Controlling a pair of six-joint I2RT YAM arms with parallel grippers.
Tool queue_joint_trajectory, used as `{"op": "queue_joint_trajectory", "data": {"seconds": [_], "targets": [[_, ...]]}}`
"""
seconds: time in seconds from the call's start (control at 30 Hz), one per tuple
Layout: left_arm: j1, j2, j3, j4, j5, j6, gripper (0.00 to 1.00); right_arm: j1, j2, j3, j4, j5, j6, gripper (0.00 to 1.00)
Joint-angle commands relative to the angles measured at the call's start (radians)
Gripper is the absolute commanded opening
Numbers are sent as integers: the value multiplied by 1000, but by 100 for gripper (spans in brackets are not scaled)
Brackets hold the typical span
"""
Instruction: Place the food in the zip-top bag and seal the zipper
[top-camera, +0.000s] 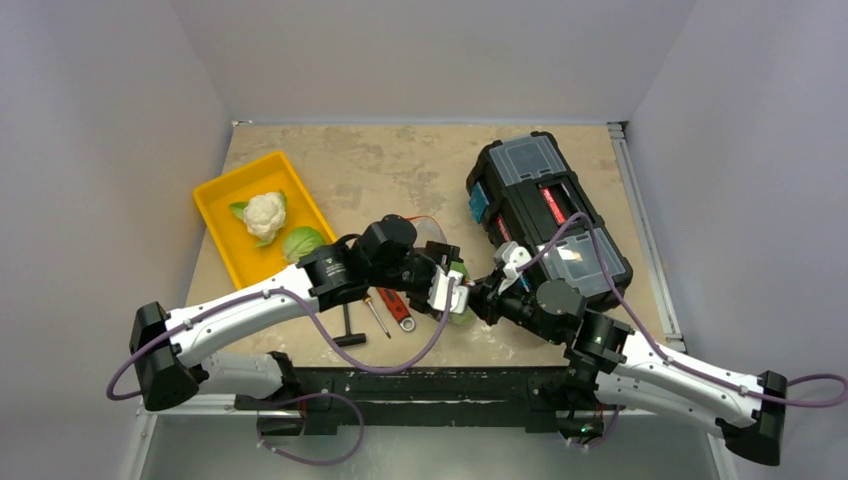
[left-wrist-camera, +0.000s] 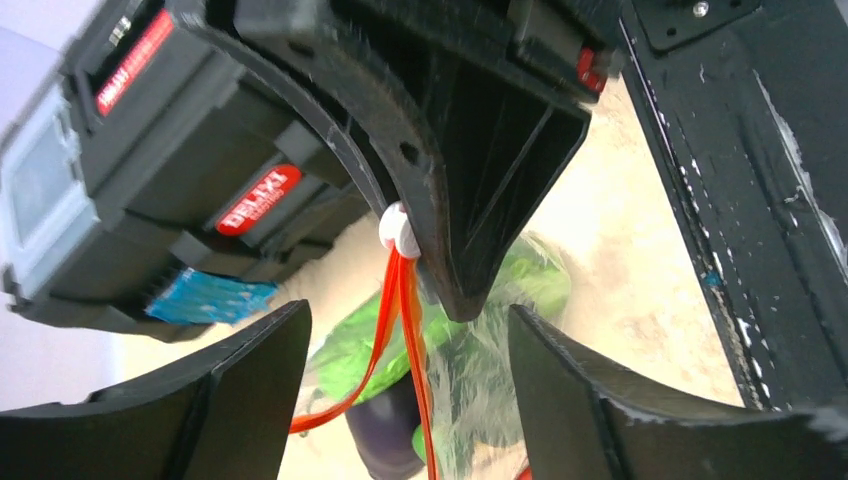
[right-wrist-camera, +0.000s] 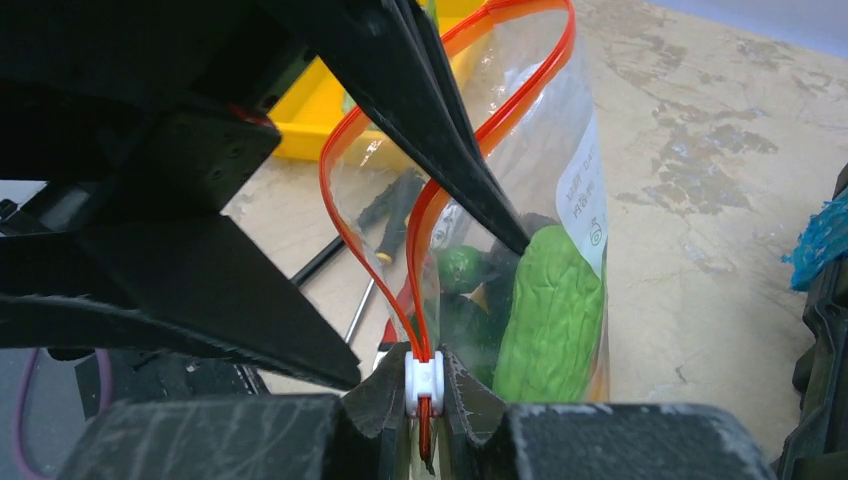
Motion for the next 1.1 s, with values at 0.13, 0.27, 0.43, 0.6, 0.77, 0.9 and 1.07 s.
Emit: {"op": "queue_joint_trajectory", "data": {"seconds": [0.13, 0.27, 0.43, 0.6, 0.77, 0.9, 1.07], "targets": [[98, 14, 13, -21, 118, 9, 51, -1, 33, 119, -67, 4, 7, 7], [100, 25, 4, -18, 122, -14, 14, -1, 57, 183, -144, 32, 51, 12], [101, -5, -24, 7, 96, -36, 0, -1, 171, 420, -503, 114, 217, 34], [102, -10, -12, -10, 124, -35, 0, -1, 184, 572, -682, 112, 236, 50], [111, -16, -12, -12, 135, -41, 0, -1, 98, 542, -601, -31, 185, 44], [118, -15, -11, -10, 158, -51, 0, -1, 116, 505, -547, -93, 87, 35], [128, -13, -5, -17, 185, -58, 0, -1, 151, 466, -518, -71, 10, 36]]}}
